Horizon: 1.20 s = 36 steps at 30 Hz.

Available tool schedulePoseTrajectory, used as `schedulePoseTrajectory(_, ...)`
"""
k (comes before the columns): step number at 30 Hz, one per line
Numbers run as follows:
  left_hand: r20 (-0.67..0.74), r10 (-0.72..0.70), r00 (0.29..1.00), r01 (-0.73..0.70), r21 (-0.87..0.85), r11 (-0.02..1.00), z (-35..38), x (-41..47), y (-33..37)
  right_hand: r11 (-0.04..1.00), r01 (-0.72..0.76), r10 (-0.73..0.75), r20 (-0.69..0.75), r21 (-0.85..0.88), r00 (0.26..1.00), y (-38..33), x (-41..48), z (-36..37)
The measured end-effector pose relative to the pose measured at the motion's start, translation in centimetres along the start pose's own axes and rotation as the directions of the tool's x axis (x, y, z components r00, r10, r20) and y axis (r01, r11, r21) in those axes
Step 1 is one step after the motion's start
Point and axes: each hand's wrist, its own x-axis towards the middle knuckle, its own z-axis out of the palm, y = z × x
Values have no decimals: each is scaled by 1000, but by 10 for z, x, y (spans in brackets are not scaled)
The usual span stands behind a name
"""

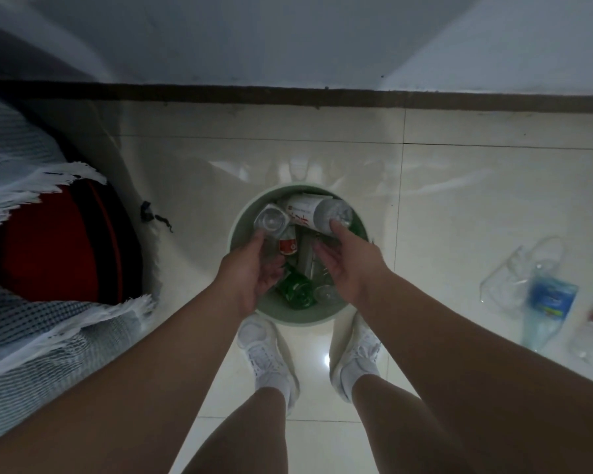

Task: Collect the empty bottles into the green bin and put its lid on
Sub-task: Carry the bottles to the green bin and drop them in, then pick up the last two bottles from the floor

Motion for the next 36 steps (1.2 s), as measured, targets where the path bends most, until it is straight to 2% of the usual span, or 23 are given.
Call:
schedulePoseTrajectory(6,-26,-26,999,25,-14,1000,-9,-36,-1,977,10,-18,-36,-214,999,-6,-30,-29)
schedulePoseTrajectory(9,-11,-10,1000,11,83,996,-16,-72,3,937,38,-45,-13,-348,999,-14,-65,-48)
schedulePoseTrajectory(11,3,17,1000,-17,213,977,-21,-107,10,900,76,-78,11,-430,997,-19,-100,-64)
schedulePoseTrajectory(15,63,108,992,-125,529,839,-36,-197,21,832,129,-158,-8,-540,987,-25,-194,-99)
schedulePoseTrajectory(19,166,162,973,-232,713,661,-50,-299,34,789,155,-214,-29,-594,976,-18,-306,-133)
schedulePoseTrajectory(26,298,148,943,-333,843,422,-68,-448,43,825,178,-309,-163,-536,937,40,-478,-212)
schedulePoseTrajectory(36,424,133,896,-442,882,162,-30,-532,-10,954,175,-256,-356,-245,899,143,-581,-347)
